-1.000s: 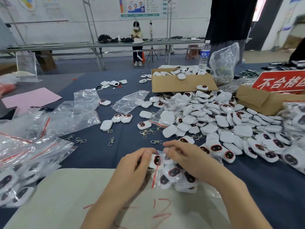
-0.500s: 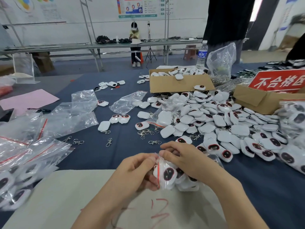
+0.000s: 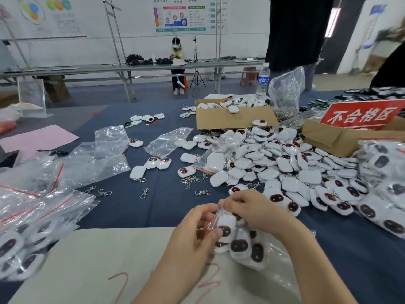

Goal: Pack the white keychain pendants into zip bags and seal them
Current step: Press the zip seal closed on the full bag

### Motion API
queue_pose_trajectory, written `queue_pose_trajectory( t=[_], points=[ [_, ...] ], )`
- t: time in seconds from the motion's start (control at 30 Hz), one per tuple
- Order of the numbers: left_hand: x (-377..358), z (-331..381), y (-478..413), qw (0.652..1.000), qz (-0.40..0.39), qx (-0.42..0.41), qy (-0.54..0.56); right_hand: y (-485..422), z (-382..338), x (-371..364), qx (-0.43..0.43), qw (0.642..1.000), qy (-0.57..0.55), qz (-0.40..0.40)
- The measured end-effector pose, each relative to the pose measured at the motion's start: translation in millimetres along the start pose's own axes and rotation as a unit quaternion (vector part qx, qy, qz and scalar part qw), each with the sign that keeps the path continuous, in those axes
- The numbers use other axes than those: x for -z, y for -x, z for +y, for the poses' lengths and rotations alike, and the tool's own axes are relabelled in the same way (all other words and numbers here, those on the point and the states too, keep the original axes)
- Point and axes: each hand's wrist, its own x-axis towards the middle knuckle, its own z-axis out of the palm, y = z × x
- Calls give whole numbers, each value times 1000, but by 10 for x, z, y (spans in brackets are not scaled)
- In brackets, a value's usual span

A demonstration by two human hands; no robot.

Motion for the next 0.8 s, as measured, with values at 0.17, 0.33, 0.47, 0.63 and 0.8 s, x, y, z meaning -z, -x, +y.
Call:
queue_pose_trajectory(
  t=[0.17, 0.33, 0.47, 0.63, 0.8],
  points=[
    [21, 175, 90, 997, 58, -41, 12, 143, -210, 73, 45, 995, -90, 4],
    [206, 766, 174, 971, 64, -196, -125, 441, -545, 242, 134, 960, -239, 64],
    [296, 1252, 236, 952, 51, -257, -160, 650, -780, 409, 211, 922, -293, 139],
    [265, 1574, 311, 959, -8, -252, -125, 818, -925, 561, 269, 908, -248, 205],
    [322, 1222, 310, 995, -42, -94, -13, 557, -913, 434, 220, 972, -55, 70]
  ],
)
